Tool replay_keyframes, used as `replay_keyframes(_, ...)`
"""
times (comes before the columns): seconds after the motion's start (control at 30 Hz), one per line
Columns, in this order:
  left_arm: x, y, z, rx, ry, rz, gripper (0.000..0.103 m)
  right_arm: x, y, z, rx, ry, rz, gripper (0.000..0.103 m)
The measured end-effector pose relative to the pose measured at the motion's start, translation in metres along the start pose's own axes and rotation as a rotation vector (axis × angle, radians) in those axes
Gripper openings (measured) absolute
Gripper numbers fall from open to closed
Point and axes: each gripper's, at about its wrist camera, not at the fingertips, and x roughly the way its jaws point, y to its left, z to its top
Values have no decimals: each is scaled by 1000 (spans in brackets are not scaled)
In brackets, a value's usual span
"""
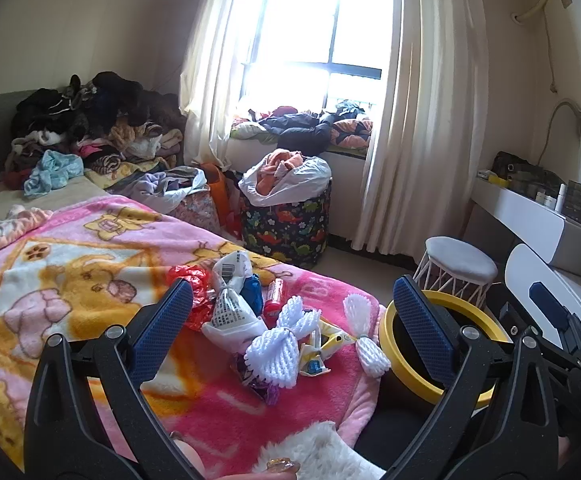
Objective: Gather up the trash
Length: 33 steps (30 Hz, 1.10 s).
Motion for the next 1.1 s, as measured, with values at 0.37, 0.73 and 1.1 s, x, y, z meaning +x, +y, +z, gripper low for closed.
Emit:
replay_keyframes(0.37,0,-1,-1,-2,-2,-1,92,0,0,0,0,0,-1,97)
replay_keyframes(0.73,0,-3,-2,-4,-7,2,92,1,1,-6,-4,14,10,97)
replay_keyframes(1.1,6,19,-6,-39,-3,42,92,12,20,-11,-43,64,82,97)
